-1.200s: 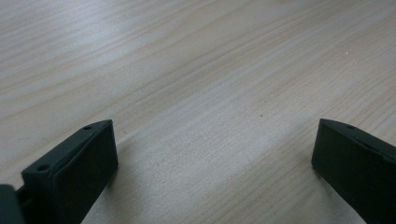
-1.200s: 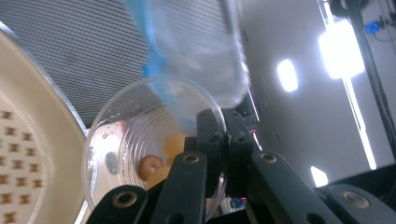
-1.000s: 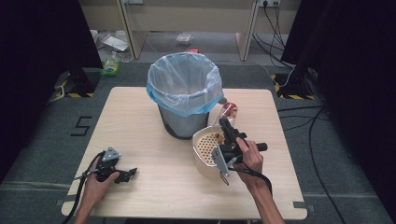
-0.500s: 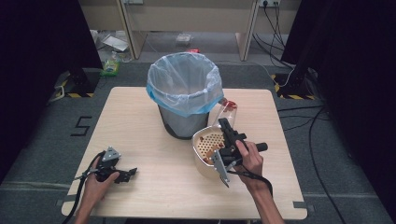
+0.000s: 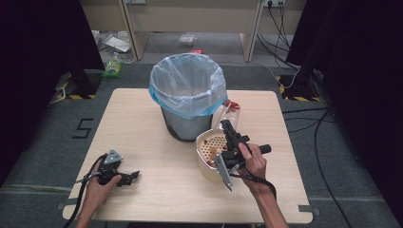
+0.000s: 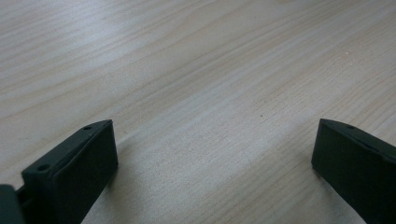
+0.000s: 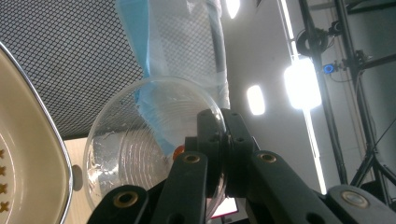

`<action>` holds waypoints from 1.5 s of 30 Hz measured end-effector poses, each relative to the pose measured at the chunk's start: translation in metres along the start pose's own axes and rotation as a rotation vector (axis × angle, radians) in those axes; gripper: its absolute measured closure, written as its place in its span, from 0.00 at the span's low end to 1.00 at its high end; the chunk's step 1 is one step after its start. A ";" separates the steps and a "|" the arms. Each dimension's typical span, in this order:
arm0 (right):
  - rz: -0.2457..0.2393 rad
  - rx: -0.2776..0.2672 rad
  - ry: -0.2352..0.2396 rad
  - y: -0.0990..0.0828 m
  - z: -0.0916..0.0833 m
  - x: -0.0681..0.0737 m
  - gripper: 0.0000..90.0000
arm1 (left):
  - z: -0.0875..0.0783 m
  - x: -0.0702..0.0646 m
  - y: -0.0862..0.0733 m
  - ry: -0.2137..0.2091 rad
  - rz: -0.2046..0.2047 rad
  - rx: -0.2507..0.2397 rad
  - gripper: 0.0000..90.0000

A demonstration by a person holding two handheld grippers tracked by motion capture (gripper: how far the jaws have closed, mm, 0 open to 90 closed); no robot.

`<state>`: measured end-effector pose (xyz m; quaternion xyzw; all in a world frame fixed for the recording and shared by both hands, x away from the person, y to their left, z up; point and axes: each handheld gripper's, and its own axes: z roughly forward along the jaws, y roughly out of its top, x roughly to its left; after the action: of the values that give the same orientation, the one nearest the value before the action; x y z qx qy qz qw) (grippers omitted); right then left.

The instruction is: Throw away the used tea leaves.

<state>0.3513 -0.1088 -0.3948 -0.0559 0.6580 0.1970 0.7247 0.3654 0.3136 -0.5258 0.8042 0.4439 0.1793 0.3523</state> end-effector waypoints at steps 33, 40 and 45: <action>0.850 0.122 0.236 -0.053 0.018 -0.032 0.98 | 0.000 0.000 0.000 0.000 0.000 0.000 0.00; 1.030 0.139 0.271 -0.071 0.026 -0.044 0.97 | 0.000 0.000 0.000 0.000 0.000 0.000 0.00; 1.091 0.143 0.297 -0.078 0.034 -0.058 0.97 | 0.000 0.000 0.000 0.000 0.000 0.000 0.00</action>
<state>0.4075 -0.1806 -0.3478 0.3141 0.6982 0.4876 0.4196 0.3654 0.3137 -0.5257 0.8042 0.4440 0.1790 0.3523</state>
